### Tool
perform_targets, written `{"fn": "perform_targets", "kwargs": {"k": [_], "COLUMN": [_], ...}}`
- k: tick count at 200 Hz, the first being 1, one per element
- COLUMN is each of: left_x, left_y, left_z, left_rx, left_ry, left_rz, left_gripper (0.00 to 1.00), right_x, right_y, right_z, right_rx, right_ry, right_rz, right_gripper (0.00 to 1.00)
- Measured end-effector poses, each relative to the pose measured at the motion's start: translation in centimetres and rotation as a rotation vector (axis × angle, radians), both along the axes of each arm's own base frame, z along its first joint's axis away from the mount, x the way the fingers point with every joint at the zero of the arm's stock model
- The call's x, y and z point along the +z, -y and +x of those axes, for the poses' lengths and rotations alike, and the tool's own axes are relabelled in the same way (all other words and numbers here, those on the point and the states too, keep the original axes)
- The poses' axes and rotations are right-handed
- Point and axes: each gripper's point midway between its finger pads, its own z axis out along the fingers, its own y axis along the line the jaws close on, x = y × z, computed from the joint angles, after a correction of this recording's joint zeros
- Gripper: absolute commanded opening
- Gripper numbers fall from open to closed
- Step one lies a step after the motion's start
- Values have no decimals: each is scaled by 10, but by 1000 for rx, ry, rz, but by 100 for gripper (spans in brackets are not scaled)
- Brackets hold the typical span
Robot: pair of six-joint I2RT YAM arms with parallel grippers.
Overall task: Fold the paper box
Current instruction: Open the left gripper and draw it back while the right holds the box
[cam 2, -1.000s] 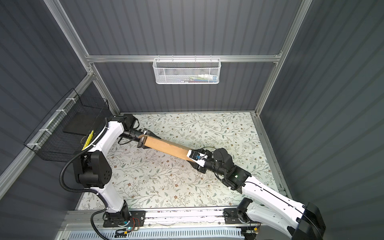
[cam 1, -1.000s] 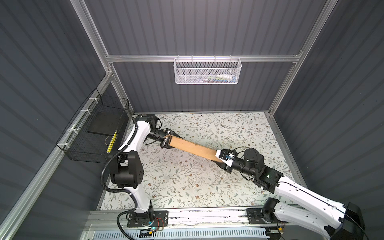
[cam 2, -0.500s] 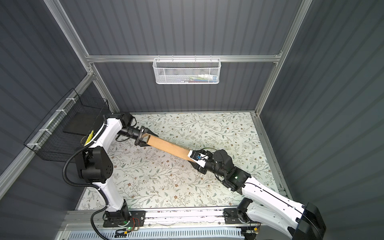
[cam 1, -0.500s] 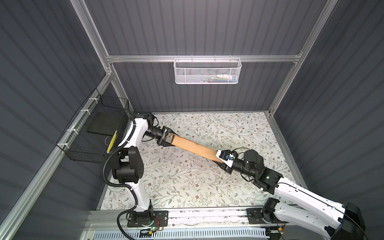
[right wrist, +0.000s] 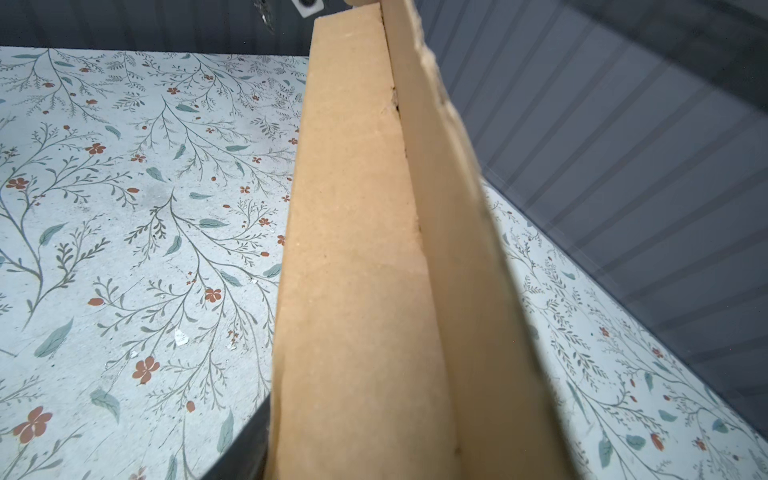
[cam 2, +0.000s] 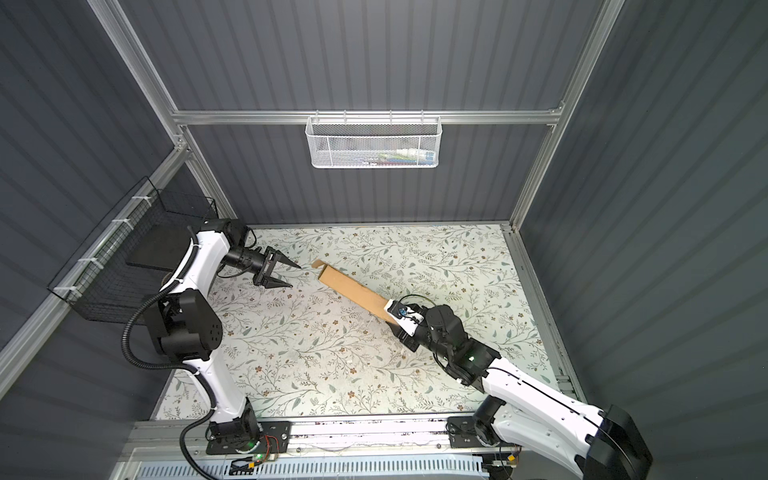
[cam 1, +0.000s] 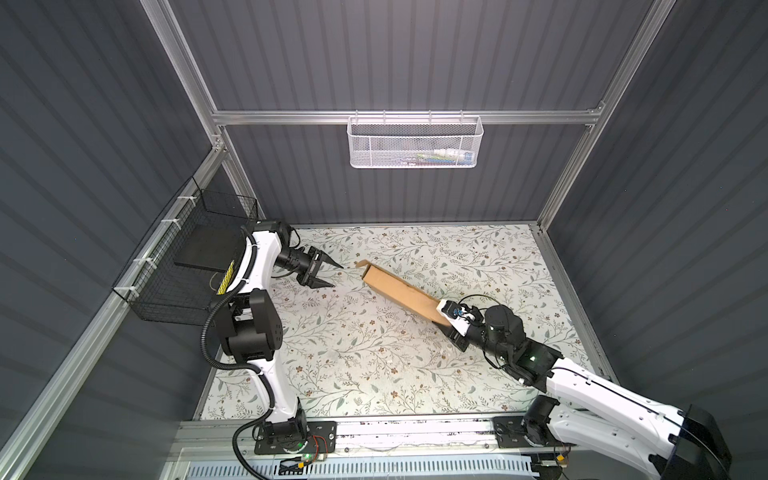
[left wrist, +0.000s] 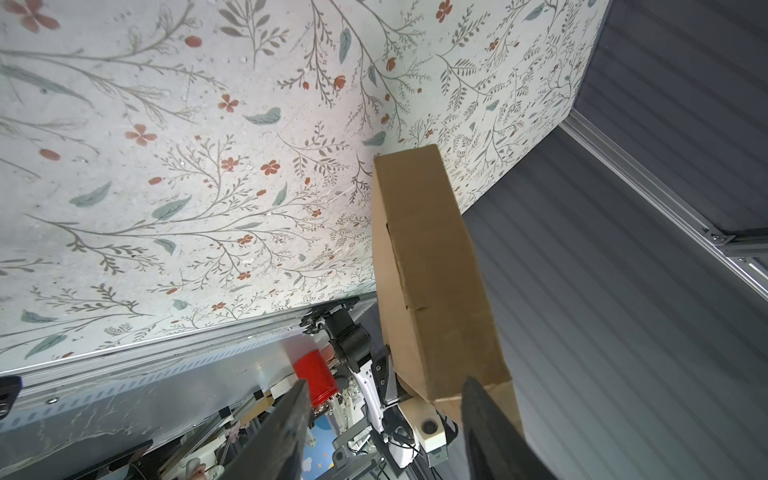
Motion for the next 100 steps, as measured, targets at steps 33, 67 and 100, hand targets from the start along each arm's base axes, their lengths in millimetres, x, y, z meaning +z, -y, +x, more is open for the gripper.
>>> {"fn": "perform_targets", "kwargs": {"k": [33,67,100], "left_x": [-1,9,16], "left_y": [-20,-34,-46], "left_z": [23,48,59], "left_rx": [8,54,172], "left_ry": [55,155,267], "left_rz": [84,181,256], "left_gripper": [59,59,64], "right_x": [-9,-14,-18], "right_y": [0,-2,-4], "right_z": [0,0,-2], "right_rx": [-9,-11,-5], "right_ry": [-40,-74,-104], "right_rz": [3,15,12], "right_gripper": [47,47,47]}}
